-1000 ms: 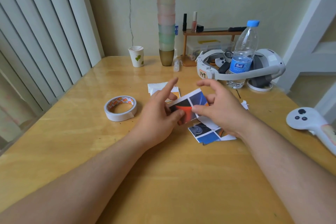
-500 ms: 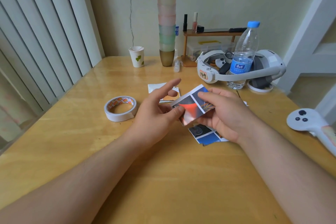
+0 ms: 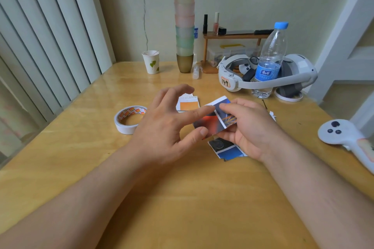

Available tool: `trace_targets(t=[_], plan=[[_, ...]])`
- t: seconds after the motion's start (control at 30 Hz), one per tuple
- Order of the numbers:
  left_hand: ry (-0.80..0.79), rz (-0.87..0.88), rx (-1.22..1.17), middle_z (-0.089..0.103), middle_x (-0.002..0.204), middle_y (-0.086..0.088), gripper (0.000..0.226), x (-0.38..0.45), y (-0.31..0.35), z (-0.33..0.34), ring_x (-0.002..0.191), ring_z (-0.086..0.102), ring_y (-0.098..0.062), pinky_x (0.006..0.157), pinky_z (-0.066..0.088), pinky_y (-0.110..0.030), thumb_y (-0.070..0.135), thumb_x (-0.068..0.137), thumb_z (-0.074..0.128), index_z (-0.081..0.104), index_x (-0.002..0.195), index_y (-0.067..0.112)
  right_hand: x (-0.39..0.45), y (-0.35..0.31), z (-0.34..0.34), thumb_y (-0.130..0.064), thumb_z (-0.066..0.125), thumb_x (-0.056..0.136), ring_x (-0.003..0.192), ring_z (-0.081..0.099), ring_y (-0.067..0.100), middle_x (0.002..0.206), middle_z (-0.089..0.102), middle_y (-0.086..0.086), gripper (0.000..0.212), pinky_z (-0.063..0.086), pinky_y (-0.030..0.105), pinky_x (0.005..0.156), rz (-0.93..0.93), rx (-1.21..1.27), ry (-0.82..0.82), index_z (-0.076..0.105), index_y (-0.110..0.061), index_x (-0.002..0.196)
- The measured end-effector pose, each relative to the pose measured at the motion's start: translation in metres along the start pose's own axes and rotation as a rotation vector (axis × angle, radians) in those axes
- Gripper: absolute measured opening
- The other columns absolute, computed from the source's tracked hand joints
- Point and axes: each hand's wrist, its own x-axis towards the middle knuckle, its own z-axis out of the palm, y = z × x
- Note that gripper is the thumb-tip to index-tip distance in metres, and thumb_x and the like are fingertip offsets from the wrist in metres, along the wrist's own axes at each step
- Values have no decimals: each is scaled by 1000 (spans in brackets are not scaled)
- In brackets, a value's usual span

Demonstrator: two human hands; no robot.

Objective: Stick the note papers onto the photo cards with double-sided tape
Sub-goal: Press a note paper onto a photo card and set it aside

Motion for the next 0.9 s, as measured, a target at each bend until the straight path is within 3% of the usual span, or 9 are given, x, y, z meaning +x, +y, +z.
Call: trace_targets(t=[0.1,0.4,0.5,0.57,0.67,0.8,0.9], plan=[[-7,40,50,44,150,-8,45,2,4,1,134,40,-29,110,34,-36,60,101,49,61,142,45,1,0,1,-9,60,102,78,72,28,82,71,13,9,61,59,87,6,36,-13,64,-8,94],[-24,58,113,46,150,-10,47,4,4,3,133,41,-34,111,39,-44,61,102,46,64,141,41,-1,-2,1,-7,58,103,74,70,24,84,69,14,12,63,51,79,23,103,-36,64,-6,94],[-26,66,144,46,151,-11,47,5,4,2,133,42,-35,110,39,-47,61,103,47,64,141,41,-2,-3,1,-6,56,103,84,72,32,93,72,20,12,62,56,86,37,147,-49,66,-3,97],[-12,91,177,48,150,-12,46,6,5,1,133,43,-37,110,39,-49,60,102,49,64,141,40,-1,-2,0,-8,55,103,103,73,41,111,73,26,17,59,59,92,78,180,-59,67,2,111],[16,115,228,51,149,-11,47,8,5,-1,133,44,-38,110,39,-49,62,103,48,65,140,40,0,-2,-1,-11,55,102,119,68,43,126,70,28,28,61,54,92,134,217,-63,65,4,124],[30,128,268,52,148,-11,50,7,8,-2,133,44,-39,110,34,-48,67,103,43,65,140,41,-1,-5,-5,-10,55,102,100,74,33,121,73,25,24,64,48,86,149,236,-71,67,3,118],[52,163,280,54,146,-14,52,9,9,-1,130,46,-41,114,31,-50,67,102,43,70,134,37,-1,-5,-8,-9,54,101,96,72,31,117,74,25,22,60,52,95,150,221,-79,67,2,116]])
